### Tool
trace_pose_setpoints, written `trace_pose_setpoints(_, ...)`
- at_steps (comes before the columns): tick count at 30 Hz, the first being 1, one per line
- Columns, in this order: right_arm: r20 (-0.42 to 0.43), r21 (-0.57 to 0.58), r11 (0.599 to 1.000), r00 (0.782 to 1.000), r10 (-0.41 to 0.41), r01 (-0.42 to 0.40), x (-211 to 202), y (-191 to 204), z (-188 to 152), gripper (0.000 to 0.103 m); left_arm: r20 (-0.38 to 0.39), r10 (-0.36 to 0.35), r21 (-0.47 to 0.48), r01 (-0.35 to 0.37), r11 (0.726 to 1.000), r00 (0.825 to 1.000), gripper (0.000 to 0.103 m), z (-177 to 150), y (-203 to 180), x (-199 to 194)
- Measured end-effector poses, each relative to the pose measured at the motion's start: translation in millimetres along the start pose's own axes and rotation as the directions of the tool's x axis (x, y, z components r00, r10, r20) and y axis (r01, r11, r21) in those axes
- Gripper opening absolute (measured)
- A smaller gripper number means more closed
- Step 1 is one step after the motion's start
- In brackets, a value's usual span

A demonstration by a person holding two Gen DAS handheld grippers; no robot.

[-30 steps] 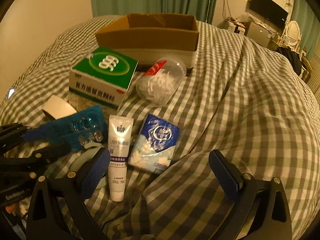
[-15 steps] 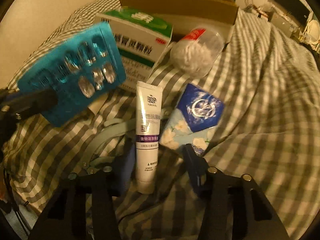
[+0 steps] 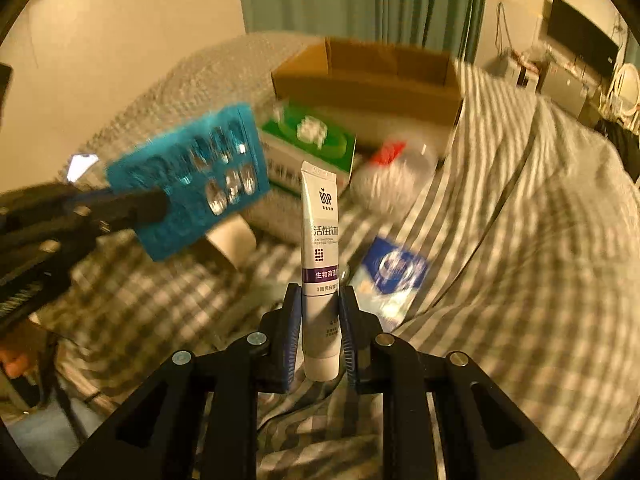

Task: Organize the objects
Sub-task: 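Carry blister pack and toothpaste tube over the cardboard box and open both tools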

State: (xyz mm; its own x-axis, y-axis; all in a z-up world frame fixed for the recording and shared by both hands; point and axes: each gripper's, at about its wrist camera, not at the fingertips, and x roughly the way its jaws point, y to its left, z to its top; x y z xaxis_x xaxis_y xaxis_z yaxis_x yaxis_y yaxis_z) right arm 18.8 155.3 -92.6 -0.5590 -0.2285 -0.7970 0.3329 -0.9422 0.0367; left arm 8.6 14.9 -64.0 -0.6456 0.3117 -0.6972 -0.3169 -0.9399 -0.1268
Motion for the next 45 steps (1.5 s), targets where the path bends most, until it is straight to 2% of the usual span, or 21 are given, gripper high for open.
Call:
trace_pose_setpoints(6,0.122,-0.04,0.998,0.992,-0.04,0.045,-39,-4,44,0.018,0.099,0.0,0.038,-0.003,0.999,0.995,0.007,42,-5,-15)
trace_pose_setpoints(13,0.215,-0.058,0.997,0.976,-0.03,0.044,-41,-18,129,0.018,0.246,0.044,0.055,-0.059,0.997,0.968,0.007,122,-4,-16)
trace_pose_setpoints(17,0.236,-0.057,0.997,0.971,-0.029,0.044,-25,-33,173,0.018,0.275,0.08,0.026,-0.091,0.996,0.958,0.007,160,6,6)
trace_pose_setpoints(20,0.236,-0.055,0.997,0.971,-0.039,0.054,-9,-45,199,0.018,0.262,0.107,0.007,-0.113,0.994,0.959,0.007,180,16,34)
trace_pose_setpoints(25,0.199,-0.041,0.998,0.979,-0.047,0.057,40,-63,233,0.018,0.188,0.134,-0.004,-0.136,0.991,0.973,0.007,197,34,90)
trace_pose_setpoints(32,0.127,0.003,1.0,0.992,-0.019,0.019,102,-91,243,0.019,0.092,0.135,-0.017,-0.134,0.991,0.987,0.007,200,52,155)
trace_pose_setpoints(36,0.148,0.055,0.998,0.989,0.026,-0.034,103,-101,237,0.019,0.065,0.143,-0.019,-0.142,0.99,0.988,0.007,197,55,170)
trace_pose_setpoints(39,0.172,0.068,0.997,0.985,0.01,-0.022,88,-103,237,0.021,0.062,0.143,-0.011,-0.142,0.99,0.988,0.009,193,55,168)
trace_pose_setpoints(41,0.194,0.077,0.997,0.981,-0.007,-0.009,72,-99,236,0.037,0.059,0.141,-0.011,-0.14,0.99,0.988,0.01,192,55,160)
trace_pose_setpoints(42,0.207,0.082,0.997,0.978,-0.015,-0.002,65,-99,238,0.05,0.054,0.136,-0.012,-0.136,0.991,0.989,0.014,191,53,155)
trace_pose_setpoints(43,0.222,0.086,0.996,0.975,-0.023,0.004,56,-98,238,0.056,0.05,0.135,-0.014,-0.134,0.991,0.99,0.024,192,52,151)
trace_pose_setpoints(44,0.236,0.085,0.996,0.971,-0.028,0.009,46,-95,238,0.057,0.052,0.137,-0.017,-0.137,0.99,0.989,0.033,191,51,145)
trace_pose_setpoints(45,0.246,0.084,0.996,0.969,-0.037,0.016,39,-95,238,0.058,0.06,0.146,-0.022,-0.145,0.989,0.987,0.056,191,50,138)
